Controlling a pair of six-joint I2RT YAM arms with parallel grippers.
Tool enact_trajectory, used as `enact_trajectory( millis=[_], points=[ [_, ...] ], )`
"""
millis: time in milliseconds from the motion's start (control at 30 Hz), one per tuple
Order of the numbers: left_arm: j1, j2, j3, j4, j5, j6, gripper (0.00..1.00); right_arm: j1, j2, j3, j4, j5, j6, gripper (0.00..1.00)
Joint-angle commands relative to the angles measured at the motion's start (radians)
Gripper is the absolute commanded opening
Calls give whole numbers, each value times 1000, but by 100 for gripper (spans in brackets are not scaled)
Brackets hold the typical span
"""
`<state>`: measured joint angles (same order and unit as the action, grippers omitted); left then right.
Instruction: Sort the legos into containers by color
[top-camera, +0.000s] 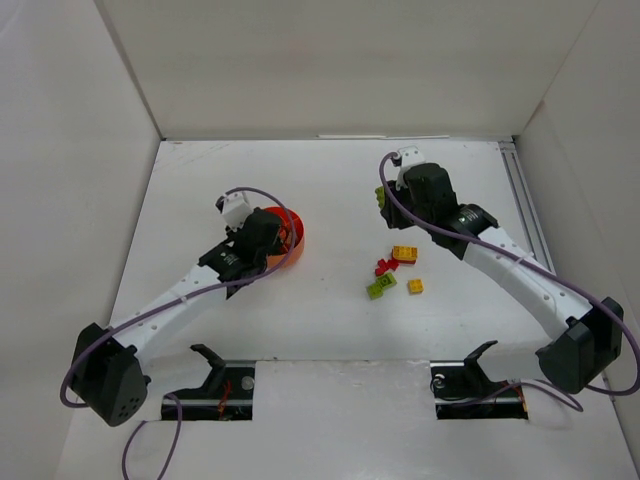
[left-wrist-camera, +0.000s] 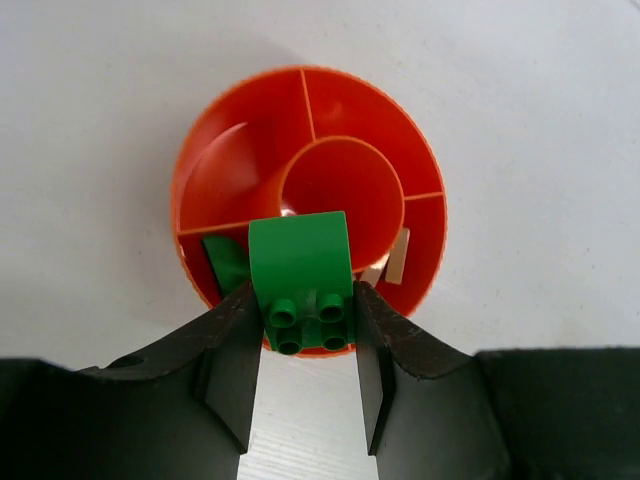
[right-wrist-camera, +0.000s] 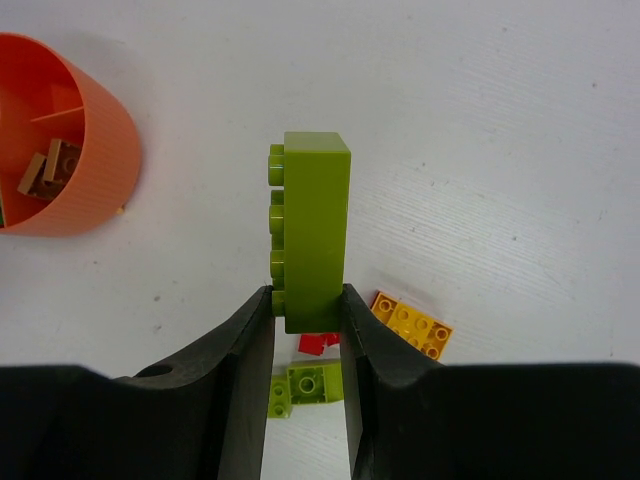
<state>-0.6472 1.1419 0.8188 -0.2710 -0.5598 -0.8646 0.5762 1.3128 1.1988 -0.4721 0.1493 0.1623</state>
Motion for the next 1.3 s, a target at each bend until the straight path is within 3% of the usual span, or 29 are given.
enact_trajectory(
  millis=[0, 433, 933, 1200, 1233, 1267],
  points=[
    [26, -56, -46, 56, -34, 41, 11, -7, -35, 14, 12, -2, -24, 0],
    [49, -67, -133, 210, 23, 64, 16, -7, 8, 24, 12, -34, -33, 0],
    [49, -85, -133, 171, 41, 33, 48, -7, 8, 24, -8, -16, -24, 1],
    [49, -97, -124, 147, 43, 24, 49, -7, 8, 15, 23, -51, -35, 1],
    [49, -106, -115, 133, 29, 24, 60, -7, 8, 5, 23, -75, -47, 1],
    [49, -117, -106, 121, 29, 24, 79, -7, 8, 5, 35, -94, -62, 1]
  ],
)
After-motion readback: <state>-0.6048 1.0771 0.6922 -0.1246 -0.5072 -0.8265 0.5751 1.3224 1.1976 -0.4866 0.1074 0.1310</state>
